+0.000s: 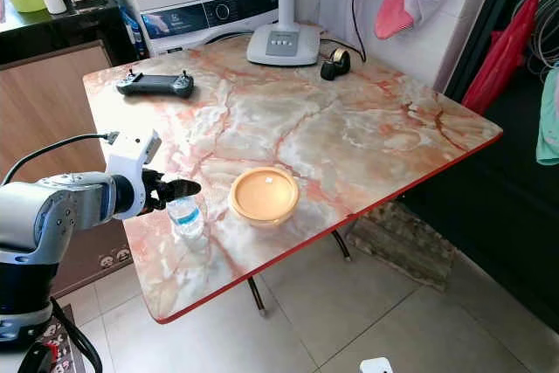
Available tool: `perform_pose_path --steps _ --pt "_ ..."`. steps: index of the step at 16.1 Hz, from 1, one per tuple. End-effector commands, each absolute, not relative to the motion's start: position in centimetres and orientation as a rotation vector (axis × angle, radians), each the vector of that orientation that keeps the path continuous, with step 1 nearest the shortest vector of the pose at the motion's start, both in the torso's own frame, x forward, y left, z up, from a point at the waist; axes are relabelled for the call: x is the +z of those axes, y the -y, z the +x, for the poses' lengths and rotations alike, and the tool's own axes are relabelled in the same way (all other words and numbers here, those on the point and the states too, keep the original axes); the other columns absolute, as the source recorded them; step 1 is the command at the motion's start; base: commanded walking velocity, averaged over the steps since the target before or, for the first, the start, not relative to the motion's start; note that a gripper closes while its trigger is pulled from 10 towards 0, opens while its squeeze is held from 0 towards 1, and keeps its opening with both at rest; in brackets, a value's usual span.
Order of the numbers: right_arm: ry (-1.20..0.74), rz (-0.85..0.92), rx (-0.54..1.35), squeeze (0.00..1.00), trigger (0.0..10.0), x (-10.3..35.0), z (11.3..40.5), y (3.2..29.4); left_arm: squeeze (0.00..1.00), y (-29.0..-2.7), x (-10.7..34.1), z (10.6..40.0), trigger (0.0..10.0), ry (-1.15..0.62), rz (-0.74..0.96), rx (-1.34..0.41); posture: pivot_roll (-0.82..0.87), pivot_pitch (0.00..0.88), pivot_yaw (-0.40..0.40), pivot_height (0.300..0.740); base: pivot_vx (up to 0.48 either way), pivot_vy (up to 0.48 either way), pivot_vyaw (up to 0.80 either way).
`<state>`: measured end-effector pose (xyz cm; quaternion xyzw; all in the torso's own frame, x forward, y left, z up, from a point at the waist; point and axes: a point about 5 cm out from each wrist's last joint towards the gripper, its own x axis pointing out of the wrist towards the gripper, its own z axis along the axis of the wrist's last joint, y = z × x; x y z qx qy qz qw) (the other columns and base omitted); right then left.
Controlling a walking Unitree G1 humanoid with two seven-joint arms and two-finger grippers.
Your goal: Restocking fridge
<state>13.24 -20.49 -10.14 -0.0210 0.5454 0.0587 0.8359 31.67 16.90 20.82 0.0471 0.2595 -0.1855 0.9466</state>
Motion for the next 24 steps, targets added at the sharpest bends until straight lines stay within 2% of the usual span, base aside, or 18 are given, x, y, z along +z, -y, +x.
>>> perform_pose_path --steps 1,11,14,16,17,18,19,22,23,24 --pt "-1.159 -0.045 0.118 0.0 10.0 -10.1 13.2 20.7 0.0 -17.4 20.5 31.6 0.0 -0.535 0.112 -0.35 0.16 0.0 -0.001 0.74 0.0 0.0 0.0" --pt "-1.158 -0.046 0.122 0.0 10.0 -10.1 13.3 20.8 0.0 -17.9 20.5 32.0 0.0 -0.507 0.137 -0.292 0.16 0.0 -0.009 0.74 0.0 0.0 0.0" --pt "-1.159 -0.046 0.122 0.0 10.0 -10.1 13.3 20.8 0.0 -19.2 22.2 32.5 0.0 -0.365 0.153 -0.193 0.16 0.0 -0.011 0.74 0.0 0.0 0.0" --pt "-1.16 -0.046 0.123 0.0 10.0 -10.1 13.2 20.8 0.0 -21.3 23.8 32.4 0.0 -0.263 0.13 -0.07 0.16 0.0 -0.009 0.74 0.0 0.0 0.0" --pt "-1.159 -0.044 0.121 0.0 10.0 -10.1 13.2 20.8 0.0 -23.4 24.4 32.2 1.9 -0.206 0.172 0.047 0.16 0.006 -0.006 0.74 0.0 0.0 0.0" --pt "-1.159 -0.044 0.12 0.0 10.0 -10.1 13.2 20.8 0.0 -24.0 24.5 32.1 1.9 -0.193 0.182 0.079 0.16 0.007 -0.006 0.74 0.0 0.0 0.0" --pt "-1.16 -0.044 0.12 0.0 10.0 -10.1 13.2 20.8 0.0 -26.1 23.9 31.7 10.0 -0.199 0.229 0.171 0.17 0.007 -0.004 0.74 0.0 0.0 0.0" --pt "-1.162 -0.046 0.123 0.0 10.0 -10.1 13.2 20.9 0.0 -31.2 19.7 29.3 10.0 -0.254 0.233 0.383 0.17 0.01 -0.005 0.74 0.0 0.0 0.0" --pt "-1.165 -0.049 0.124 0.0 10.0 -10.1 13.1 21.0 0.0 -33.5 15.7 27.0 10.0 -0.33 0.195 0.504 0.17 0.008 -0.006 0.74 0.0 0.0 0.0" --pt "-1.166 -0.051 0.126 0.0 10.0 -10.1 13.1 21.0 0.0 -34.1 13.5 26.1 10.0 -0.361 0.14 0.524 0.17 0.008 -0.009 0.74 0.0 0.0 0.0"
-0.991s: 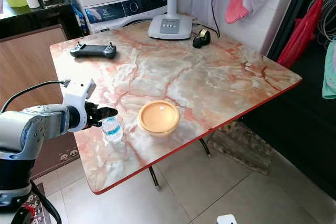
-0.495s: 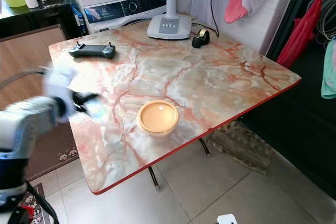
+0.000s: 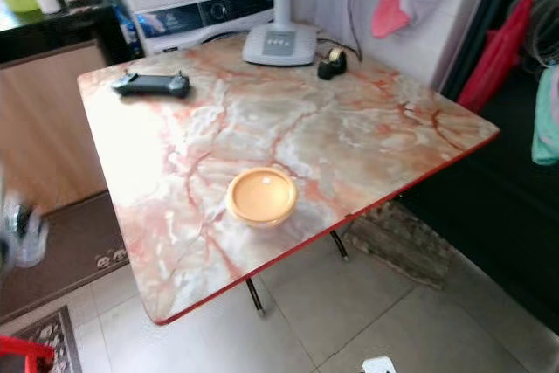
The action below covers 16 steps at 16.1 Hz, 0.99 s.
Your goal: Restocking fridge
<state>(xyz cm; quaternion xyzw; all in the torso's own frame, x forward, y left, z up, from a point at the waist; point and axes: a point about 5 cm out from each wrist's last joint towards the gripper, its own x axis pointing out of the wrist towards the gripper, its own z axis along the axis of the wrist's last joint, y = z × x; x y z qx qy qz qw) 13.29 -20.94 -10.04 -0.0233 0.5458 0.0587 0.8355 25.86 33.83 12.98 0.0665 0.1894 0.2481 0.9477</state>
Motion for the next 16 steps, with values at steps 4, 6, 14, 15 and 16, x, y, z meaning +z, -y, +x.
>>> perform_pose_path --steps 4,6,14,15,16 --pt "-1.167 -0.055 0.121 0.0 10.0 -10.1 12.9 21.2 0.0 -32.4 3.7 22.3 10.0 -0.529 0.067 0.421 0.16 0.0 -0.011 0.74 0.0 0.0 0.0" --pt "-1.167 -0.051 0.118 0.0 10.0 -10.1 12.9 21.1 0.0 -31.4 1.5 21.5 10.0 -0.585 0.086 0.38 0.15 0.0 -0.011 0.74 0.0 0.0 0.0" --pt "-1.163 -0.028 0.098 0.0 10.0 -10.3 12.5 21.0 0.0 -25.4 -7.4 16.3 10.0 -0.922 0.075 0.143 0.11 0.0 -0.002 0.74 0.0 0.0 0.0" --pt "-1.157 -0.013 0.083 0.0 10.0 -10.3 12.5 21.0 0.0 -25.4 -7.5 16.3 10.0 -0.915 0.07 0.163 0.11 0.0 -0.002 0.74 0.0 0.0 0.0" --pt "-1.154 -0.009 0.079 0.0 10.0 -10.3 12.5 21.0 0.0 -25.5 -7.5 16.2 10.0 -0.905 0.039 0.194 0.11 0.0 -0.004 0.74 0.0 0.0 0.0"
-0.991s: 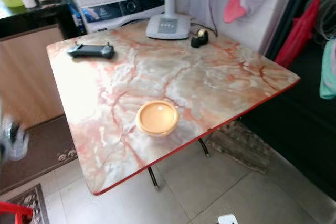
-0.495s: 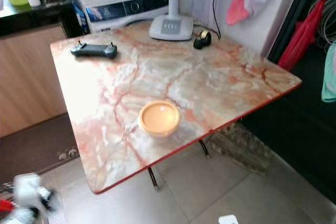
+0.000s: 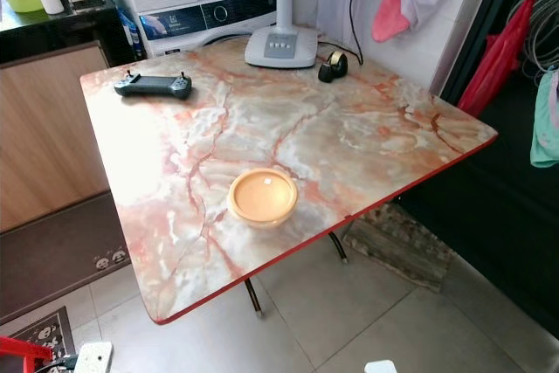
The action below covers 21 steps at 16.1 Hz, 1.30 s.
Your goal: Restocking fridge
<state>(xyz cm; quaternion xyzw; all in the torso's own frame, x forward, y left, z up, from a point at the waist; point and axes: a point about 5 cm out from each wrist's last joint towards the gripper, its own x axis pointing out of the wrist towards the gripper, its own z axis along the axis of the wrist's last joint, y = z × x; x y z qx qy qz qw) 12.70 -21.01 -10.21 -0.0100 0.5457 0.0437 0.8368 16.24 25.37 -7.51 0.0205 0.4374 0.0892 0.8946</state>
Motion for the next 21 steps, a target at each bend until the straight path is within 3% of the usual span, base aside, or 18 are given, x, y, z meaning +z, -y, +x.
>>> perform_pose_path --steps 1,9,11,19,21 --pt "-1.157 -0.013 0.08 0.0 10.0 -10.3 12.4 21.1 0.0 -25.5 -7.5 16.2 10.0 -0.904 0.043 0.209 0.11 0.0 -0.005 0.74 0.0 0.0 0.0" --pt "-1.154 -0.014 0.073 0.0 10.0 -10.2 12.7 21.3 0.0 -26.9 -8.4 13.6 10.0 -1.015 0.039 0.247 0.11 0.0 -0.014 0.74 0.0 0.0 0.0" --pt "-1.151 -0.017 0.073 0.0 10.0 -10.1 12.8 21.4 0.0 -26.2 -8.8 13.2 10.0 -1.037 0.048 0.241 0.11 0.0 -0.016 0.74 0.0 0.0 0.0" --pt "-1.148 -0.018 0.073 0.0 10.0 -10.1 12.9 21.4 0.0 -25.4 -9.1 13.1 10.0 -1.039 0.047 0.236 0.12 0.0 -0.019 0.74 0.0 -0.44 0.0" --pt "-1.148 -0.017 0.074 0.0 10.0 -10.1 12.9 21.4 0.0 -25.2 -9.1 13.2 10.0 -1.04 0.026 0.229 0.12 0.0 -0.02 0.74 0.0 0.0 0.0"
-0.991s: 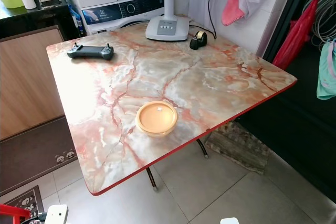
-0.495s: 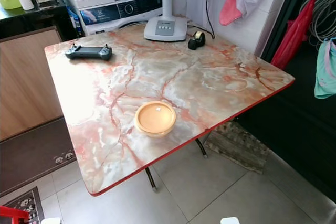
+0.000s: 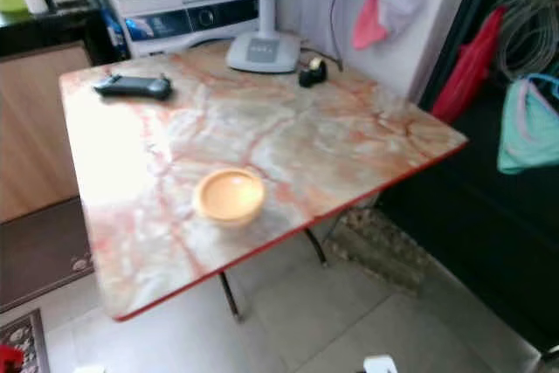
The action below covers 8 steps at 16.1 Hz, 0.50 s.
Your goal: Restocking fridge
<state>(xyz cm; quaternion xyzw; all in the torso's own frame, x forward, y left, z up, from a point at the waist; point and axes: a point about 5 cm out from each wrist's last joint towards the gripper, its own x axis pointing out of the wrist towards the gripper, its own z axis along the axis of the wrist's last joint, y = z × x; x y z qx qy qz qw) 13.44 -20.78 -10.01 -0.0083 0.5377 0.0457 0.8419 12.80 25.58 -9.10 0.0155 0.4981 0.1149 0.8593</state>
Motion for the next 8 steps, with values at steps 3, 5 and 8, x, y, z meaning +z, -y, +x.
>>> perform_pose_path --steps 3,5,8 --pt "-1.159 -0.026 0.08 0.0 10.0 -10.11 12.88 21.38 0.0 -24.92 -9.24 13.01 10.0 -1.048 0.02 0.227 0.12 0.0 -0.02 0.74 0.0 0.0 -0.48" --pt "-1.161 -0.029 0.084 0.0 10.0 -10.11 12.88 21.35 0.0 -24.9 -9.23 13.06 10.0 -1.049 0.014 0.224 0.12 0.0 -0.02 0.74 0.0 0.0 -0.8" --pt "-1.165 -0.033 0.087 0.0 10.0 -10.12 12.87 21.36 0.0 -24.9 -9.21 13.14 10.0 -1.048 0.006 0.221 0.12 0.0 -0.02 0.74 0.0 0.0 -0.8"
